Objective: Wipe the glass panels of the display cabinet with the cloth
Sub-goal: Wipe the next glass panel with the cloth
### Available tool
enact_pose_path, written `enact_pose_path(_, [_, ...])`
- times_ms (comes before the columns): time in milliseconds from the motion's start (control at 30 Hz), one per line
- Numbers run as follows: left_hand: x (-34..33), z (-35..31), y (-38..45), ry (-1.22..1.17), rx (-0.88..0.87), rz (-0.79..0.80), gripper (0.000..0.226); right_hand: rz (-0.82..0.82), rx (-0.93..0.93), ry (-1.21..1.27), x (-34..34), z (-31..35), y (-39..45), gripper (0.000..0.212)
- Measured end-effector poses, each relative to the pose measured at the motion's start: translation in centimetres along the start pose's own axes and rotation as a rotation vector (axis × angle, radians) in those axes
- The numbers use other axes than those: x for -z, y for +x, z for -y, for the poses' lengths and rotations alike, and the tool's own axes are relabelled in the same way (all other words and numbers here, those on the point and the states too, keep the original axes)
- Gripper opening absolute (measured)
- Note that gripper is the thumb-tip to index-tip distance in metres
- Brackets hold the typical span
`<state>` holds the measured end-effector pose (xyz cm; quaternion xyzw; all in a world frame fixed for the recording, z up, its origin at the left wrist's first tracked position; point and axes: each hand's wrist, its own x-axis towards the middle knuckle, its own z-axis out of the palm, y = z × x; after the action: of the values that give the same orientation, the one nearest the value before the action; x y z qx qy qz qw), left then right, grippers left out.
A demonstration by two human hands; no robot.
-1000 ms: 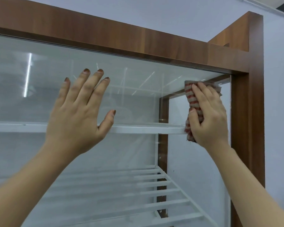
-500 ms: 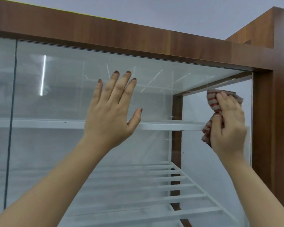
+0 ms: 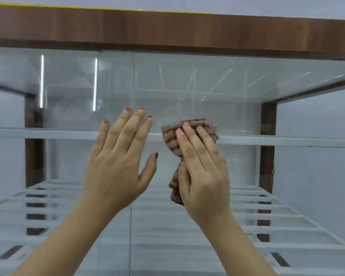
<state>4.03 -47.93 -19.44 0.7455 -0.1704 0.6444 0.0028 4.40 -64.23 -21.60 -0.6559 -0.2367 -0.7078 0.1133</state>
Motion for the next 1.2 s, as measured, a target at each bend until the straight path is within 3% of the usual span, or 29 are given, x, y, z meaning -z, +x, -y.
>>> enact_pose_path(233, [-0.1,4.1,-2.9,0.008,0.017,0.043,0.061,0.024,-0.04,-0.05,-3.3,3.5,-1.7,0.043])
enact_pose_path(533, [-2.3,3.8,-4.0,-0.078,0.038,-0.024,0.063,0.052,-0.089,-0.289,-4.6,4.5,-3.4,0.05])
enact_pose_path(733, [-2.5,3.8,-4.1,-0.085,0.03,-0.051,0.063,0.081,-0.081,-0.3,-4.4,3.4,-1.5,0.052])
enact_pose_path(933, [-2.6,3.7,-4.2,-0.081,0.039,-0.043,0.062,0.019,-0.22,-0.298,-4.1,3.2,-3.4,0.053])
enact_pose_path(1200, [-2.6,3.7,-4.2,-0.075,0.043,-0.042,0.063,0.095,-0.049,-0.293,-4.2,3.1,-0.4,0.052])
